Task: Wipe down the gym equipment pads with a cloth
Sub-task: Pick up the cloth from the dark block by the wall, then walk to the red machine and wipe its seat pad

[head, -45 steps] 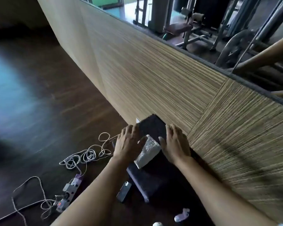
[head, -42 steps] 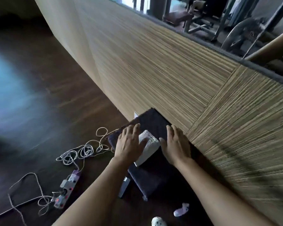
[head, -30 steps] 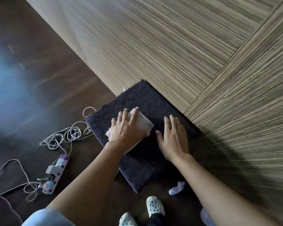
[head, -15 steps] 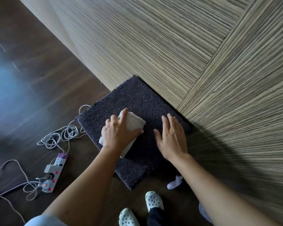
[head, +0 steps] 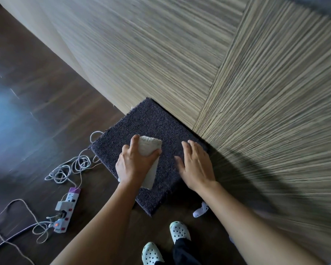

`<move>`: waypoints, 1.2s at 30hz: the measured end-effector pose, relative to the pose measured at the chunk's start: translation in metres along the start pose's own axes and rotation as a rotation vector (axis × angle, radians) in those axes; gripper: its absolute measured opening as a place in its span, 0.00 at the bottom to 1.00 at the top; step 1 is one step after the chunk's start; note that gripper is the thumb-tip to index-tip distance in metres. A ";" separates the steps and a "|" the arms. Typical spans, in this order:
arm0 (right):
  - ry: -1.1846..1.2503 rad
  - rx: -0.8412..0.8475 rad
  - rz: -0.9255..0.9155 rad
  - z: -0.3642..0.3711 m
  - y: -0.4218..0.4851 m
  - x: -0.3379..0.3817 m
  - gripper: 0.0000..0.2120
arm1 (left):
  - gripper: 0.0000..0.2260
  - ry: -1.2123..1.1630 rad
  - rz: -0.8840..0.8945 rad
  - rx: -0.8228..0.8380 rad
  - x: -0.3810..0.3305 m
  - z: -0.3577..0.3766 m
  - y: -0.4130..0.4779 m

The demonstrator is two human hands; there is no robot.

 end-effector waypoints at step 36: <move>0.217 -0.564 1.440 -0.071 -0.586 -0.147 0.22 | 0.36 -0.036 1.324 0.845 -0.225 0.022 -0.488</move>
Point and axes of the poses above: each hand's wrist, its own y-axis towards the middle knuckle, its own z-axis out of the palm, x = y × z, the point moved 4 cm from there along y, towards the middle knuckle, and after that the axes turned 6 degrees about z, right-handed, at the moved point
